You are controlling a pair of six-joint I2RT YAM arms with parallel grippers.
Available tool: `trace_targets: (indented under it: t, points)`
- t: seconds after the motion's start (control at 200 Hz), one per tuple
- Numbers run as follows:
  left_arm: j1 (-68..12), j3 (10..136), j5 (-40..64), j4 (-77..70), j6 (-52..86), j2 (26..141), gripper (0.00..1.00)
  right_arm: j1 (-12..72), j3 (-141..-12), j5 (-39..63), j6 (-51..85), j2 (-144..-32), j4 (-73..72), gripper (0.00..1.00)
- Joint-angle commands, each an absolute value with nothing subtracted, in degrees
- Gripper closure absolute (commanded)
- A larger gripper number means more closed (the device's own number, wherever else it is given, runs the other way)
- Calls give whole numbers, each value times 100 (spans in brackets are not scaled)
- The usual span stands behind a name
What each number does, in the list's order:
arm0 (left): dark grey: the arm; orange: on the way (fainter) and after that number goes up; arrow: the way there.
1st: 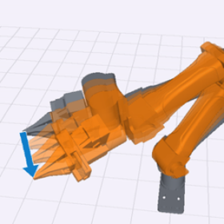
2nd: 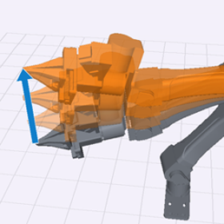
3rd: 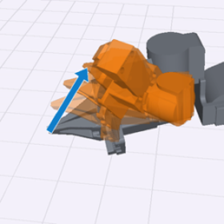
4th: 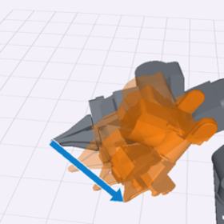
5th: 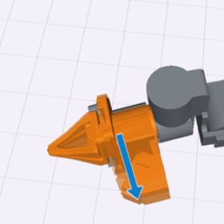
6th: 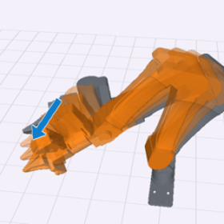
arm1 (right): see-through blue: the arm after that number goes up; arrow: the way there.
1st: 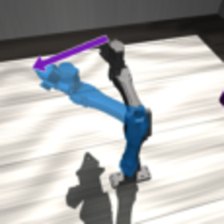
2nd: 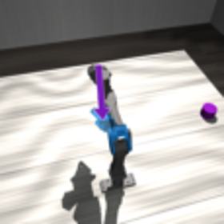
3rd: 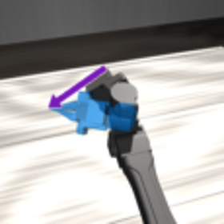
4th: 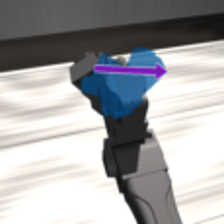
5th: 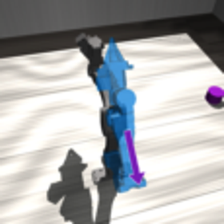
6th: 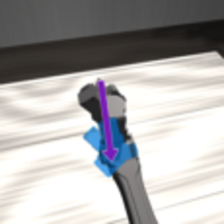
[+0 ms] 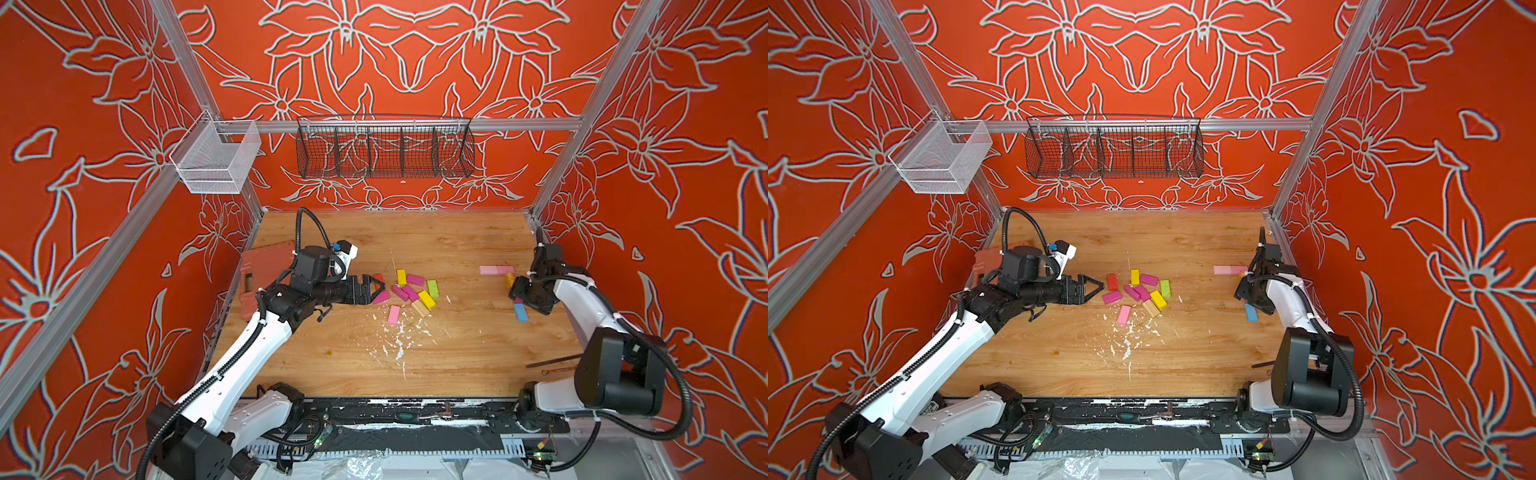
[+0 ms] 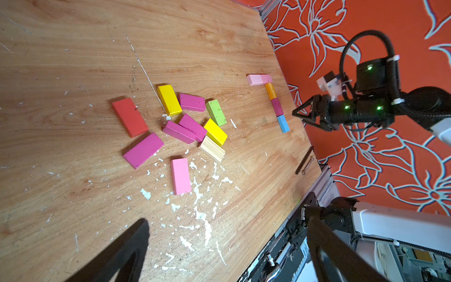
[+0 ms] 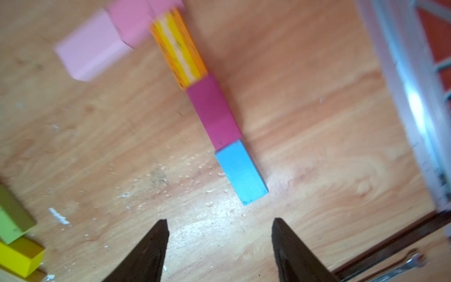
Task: Assemble the number 7 with building blocks
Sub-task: Assemble the building block at the center of the board, then adjust the building block at the center of the board.
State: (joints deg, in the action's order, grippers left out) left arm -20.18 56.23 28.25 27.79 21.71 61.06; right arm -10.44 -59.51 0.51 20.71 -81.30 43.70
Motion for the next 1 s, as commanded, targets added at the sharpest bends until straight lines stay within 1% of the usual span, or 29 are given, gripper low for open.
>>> trace_targets:
  t: [0.0, 0.175, 0.38, 0.51, 0.706, 0.991]
  points:
    - [-1970, 5710, 2896, 2900, 2111, 6196, 2, -1081, -6505, 145, 1625, -8384, 4675, 26]
    - [-1998, 5768, 2823, 3104, 2037, 6238, 2, -1140, -7181, 623, 1239, -9154, 4350, 20]
    - [-2089, 5772, 2675, 3188, 1952, 6248, 2, -1289, -8438, 1023, 1092, -10465, 4439, 20]
    - [-2126, 5757, 2680, 3167, 1916, 6276, 2, -1393, -8965, 1297, 987, -11067, 4481, 20]
    - [-2187, 5825, 2668, 3199, 1850, 6408, 2, -1552, -9315, 1801, 750, -11672, 4450, 21]
    - [-2197, 5835, 2510, 3221, 1794, 6431, 2, -1573, -9536, 1901, 572, -12169, 4526, 22]
